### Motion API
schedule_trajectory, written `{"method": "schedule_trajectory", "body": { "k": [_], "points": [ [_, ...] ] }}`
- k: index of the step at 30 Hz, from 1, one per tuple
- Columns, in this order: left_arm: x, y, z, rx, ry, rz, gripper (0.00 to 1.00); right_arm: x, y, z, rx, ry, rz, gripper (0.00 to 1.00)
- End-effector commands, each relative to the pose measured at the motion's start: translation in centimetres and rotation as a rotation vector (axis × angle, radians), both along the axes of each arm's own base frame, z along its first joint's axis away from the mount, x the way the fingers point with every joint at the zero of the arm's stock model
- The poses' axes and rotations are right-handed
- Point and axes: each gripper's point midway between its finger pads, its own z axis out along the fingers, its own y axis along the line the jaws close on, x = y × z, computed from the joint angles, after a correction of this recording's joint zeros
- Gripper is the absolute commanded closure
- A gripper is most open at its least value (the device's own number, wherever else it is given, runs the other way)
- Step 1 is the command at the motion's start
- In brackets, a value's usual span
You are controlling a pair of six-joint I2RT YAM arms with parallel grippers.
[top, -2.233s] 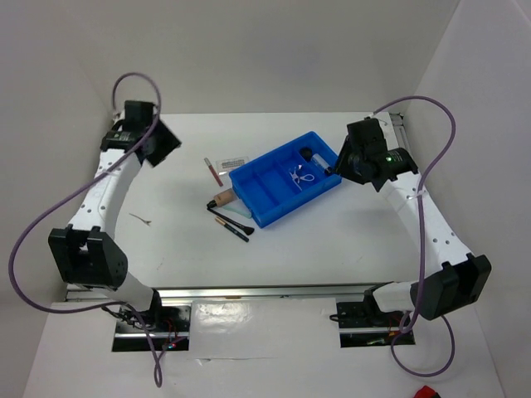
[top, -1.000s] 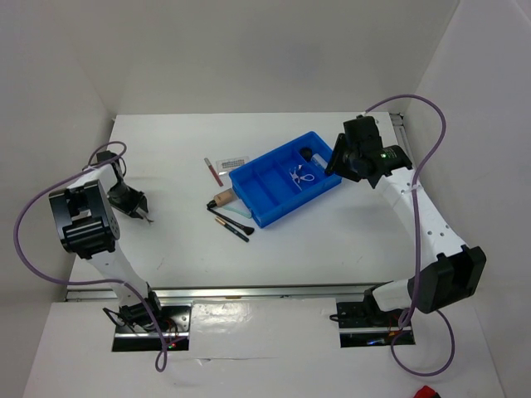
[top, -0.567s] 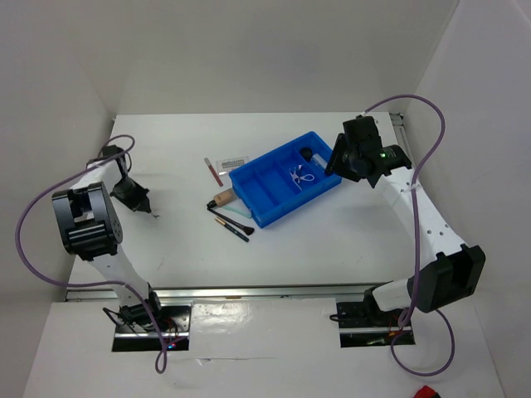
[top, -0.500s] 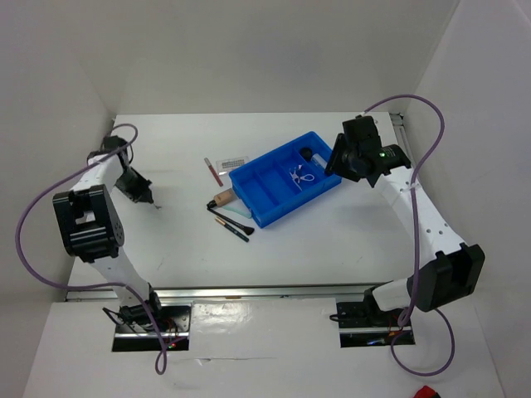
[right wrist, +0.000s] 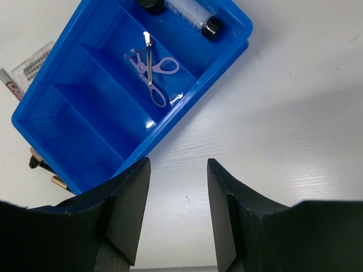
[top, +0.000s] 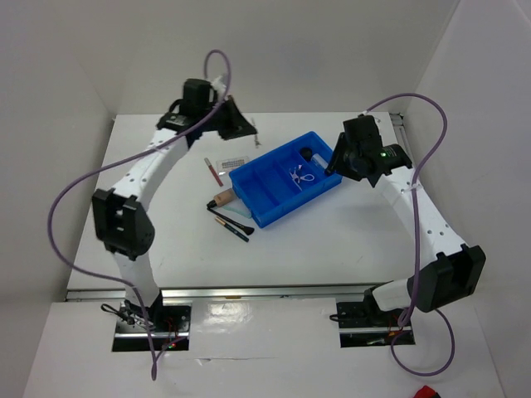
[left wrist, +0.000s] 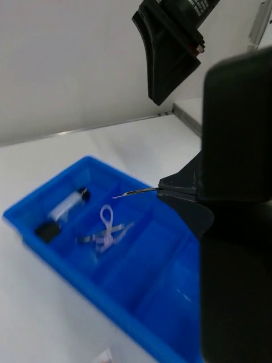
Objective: Organize the makeup
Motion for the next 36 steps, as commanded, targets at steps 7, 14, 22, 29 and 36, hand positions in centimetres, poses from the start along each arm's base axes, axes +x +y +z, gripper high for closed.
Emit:
{"method": "schedule_trajectory", "body": {
  "k": [7,14,22,29,36],
  "points": [
    [1.7,-14.6,-5.1,-0.066,0.1,-0.18,1.0,-0.7,-1.7,3.5,-0.025,-0.077,-0.059,0.48],
    [3.0,-17.3,-10.3,-0.032,0.149,-0.146,1.0,-1.0,-2.2,3.9,-0.04,-0.081,-0.074,0.48],
    [3.8,-17.8,-13.0,-0.002,0.17,-0.107,0.83,-0.8,-2.4,3.6,-0.063,-0.074,-0.067,0.48],
    [3.7,-18.3,-12.9,0.001,0.154,-0.117,0.44,-0.6,-2.3,3.1,-0.077,-0.055,-0.059,0.48],
    [2.1,-17.5,-4.9,-0.057,0.05,-0.173,0.46,-1.0,-2.3,3.3,-0.07,-0.053,-0.053,0.48]
  ]
}}
